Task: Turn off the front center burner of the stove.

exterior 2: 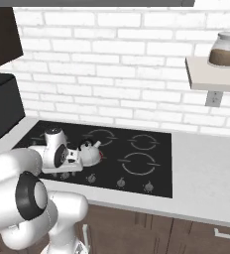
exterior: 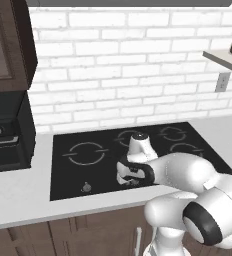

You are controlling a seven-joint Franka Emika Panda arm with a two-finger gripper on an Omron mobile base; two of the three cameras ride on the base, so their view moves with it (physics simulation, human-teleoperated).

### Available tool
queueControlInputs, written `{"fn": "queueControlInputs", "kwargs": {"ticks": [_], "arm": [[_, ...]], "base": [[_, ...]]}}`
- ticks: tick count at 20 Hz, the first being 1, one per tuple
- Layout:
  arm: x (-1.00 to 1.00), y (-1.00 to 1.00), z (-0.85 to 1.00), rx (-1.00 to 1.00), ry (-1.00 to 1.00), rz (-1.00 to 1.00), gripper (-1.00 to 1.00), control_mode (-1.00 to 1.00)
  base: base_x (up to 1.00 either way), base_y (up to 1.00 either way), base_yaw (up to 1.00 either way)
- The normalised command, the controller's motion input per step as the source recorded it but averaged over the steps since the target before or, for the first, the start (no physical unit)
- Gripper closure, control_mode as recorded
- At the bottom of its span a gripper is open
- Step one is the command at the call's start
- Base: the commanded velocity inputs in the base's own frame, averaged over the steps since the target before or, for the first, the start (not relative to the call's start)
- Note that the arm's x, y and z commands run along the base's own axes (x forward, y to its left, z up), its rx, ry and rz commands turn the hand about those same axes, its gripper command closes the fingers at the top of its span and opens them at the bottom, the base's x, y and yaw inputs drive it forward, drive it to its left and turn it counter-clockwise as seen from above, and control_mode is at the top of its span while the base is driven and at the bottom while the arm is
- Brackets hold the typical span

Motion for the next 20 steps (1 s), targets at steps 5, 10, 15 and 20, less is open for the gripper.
{"fn": "queueControlInputs", "kwargs": {"ticks": [5,10,15,20], "arm": [[0.07,-0.01,-0.25,0.00,0.00,0.00,-1.00,-1.00],[0.00,0.00,-0.19,0.00,0.00,0.00,-1.00,-1.00],[-0.08,0.00,-0.03,0.00,0.00,0.00,1.00,-1.00],[-0.22,0.00,0.00,0.00,0.00,0.00,1.00,-1.00]], "base": [[0.00,0.00,0.00],[0.00,0.00,0.00],[0.00,0.00,0.00],[0.00,0.00,0.00]]}}
